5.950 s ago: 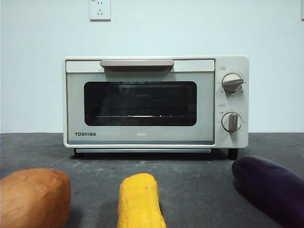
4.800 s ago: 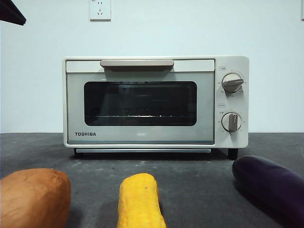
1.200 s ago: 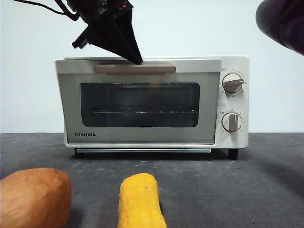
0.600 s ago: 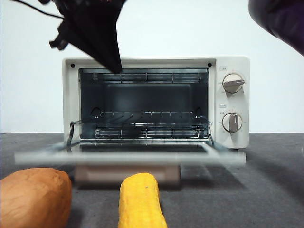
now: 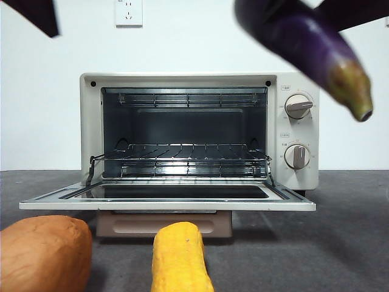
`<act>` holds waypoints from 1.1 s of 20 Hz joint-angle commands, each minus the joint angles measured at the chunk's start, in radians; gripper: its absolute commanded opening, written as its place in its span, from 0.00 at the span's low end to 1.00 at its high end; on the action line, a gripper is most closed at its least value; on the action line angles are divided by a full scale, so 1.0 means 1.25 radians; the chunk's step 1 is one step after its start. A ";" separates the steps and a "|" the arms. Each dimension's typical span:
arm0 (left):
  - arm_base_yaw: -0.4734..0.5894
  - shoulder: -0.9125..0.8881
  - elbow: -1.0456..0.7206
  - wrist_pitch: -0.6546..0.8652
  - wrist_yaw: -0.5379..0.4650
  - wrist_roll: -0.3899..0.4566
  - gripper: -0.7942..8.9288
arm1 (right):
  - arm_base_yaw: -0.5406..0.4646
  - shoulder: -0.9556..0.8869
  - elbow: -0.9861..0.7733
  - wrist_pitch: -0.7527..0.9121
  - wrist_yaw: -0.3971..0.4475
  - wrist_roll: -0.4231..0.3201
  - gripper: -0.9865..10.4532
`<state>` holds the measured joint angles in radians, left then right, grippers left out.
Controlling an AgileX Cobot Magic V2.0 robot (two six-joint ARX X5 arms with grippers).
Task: Take the eggplant from the table,put the eggplant in the oven
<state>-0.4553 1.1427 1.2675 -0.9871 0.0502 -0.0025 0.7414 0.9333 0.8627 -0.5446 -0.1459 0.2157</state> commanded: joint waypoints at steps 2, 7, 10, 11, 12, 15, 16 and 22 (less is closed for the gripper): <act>0.052 -0.076 -0.019 -0.014 -0.002 -0.013 0.09 | 0.049 0.155 0.120 -0.037 0.076 -0.139 0.17; 0.091 -0.176 -0.019 -0.035 -0.002 -0.013 0.09 | 0.123 0.386 0.286 -0.055 0.242 -0.324 0.17; 0.093 -0.208 -0.019 -0.037 -0.002 -0.013 0.09 | 0.139 0.511 0.367 -0.055 0.337 -0.428 0.17; 0.092 -0.216 -0.019 -0.037 -0.002 -0.013 0.09 | 0.140 0.546 0.389 -0.053 0.372 -0.464 0.17; 0.092 -0.221 -0.019 -0.036 -0.002 -0.013 0.09 | 0.140 0.574 0.405 -0.047 0.394 -0.495 0.17; 0.092 -0.228 -0.019 -0.037 -0.002 -0.010 0.09 | 0.137 0.644 0.432 -0.002 0.435 -0.565 0.17; 0.092 -0.228 -0.019 -0.036 -0.002 -0.010 0.09 | 0.136 0.661 0.432 0.032 0.445 -0.582 0.17; 0.092 -0.228 -0.019 -0.030 -0.002 0.000 0.09 | 0.126 0.751 0.432 0.197 0.519 -0.707 0.17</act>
<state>-0.3378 0.8532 1.2343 -1.0359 0.0498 -0.0128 0.8864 1.8553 1.3773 -0.3115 0.4938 -0.6521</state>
